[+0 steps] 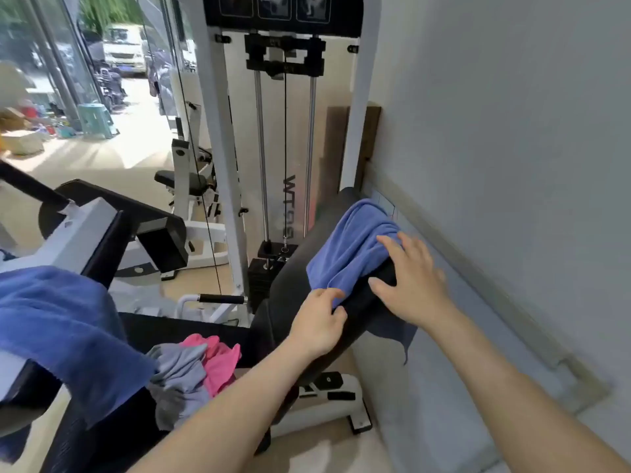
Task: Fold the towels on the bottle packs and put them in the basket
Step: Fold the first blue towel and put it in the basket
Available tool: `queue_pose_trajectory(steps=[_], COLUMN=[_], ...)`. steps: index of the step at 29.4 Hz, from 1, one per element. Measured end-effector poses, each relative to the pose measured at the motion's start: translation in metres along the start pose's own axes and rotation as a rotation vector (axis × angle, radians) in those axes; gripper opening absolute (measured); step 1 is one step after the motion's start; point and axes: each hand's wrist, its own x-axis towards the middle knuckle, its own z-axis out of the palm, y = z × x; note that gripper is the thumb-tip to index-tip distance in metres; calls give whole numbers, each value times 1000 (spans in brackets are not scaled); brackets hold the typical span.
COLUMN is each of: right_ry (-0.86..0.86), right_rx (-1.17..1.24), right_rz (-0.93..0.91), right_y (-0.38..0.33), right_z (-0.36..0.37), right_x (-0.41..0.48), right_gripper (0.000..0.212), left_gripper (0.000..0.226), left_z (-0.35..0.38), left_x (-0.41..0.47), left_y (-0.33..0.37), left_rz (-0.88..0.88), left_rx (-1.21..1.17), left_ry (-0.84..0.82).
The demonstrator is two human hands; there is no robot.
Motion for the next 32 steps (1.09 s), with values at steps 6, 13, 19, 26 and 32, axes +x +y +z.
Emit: queue_pose_trajectory(steps=[6, 13, 19, 26, 32], right_ry=[-76, 109, -99, -422, -249], right_rx=[44, -310, 286, 877, 1058], right_rz=[132, -23, 84, 233, 386], right_y=[23, 10, 6, -53, -54], right_z=[13, 12, -12, -63, -59], right_x=[42, 28, -37, -130, -207], right_gripper=[56, 15, 11, 55, 30], left_gripper=[61, 13, 25, 36, 58], left_z=[28, 7, -89, -132, -72], left_x=[38, 21, -19, -67, -112], left_y=[-19, -7, 35, 63, 84], left_rz=[-256, -228, 58, 333, 354], left_rx=[-136, -476, -661, -629, -287], left_ry=[72, 48, -70, -537, -726])
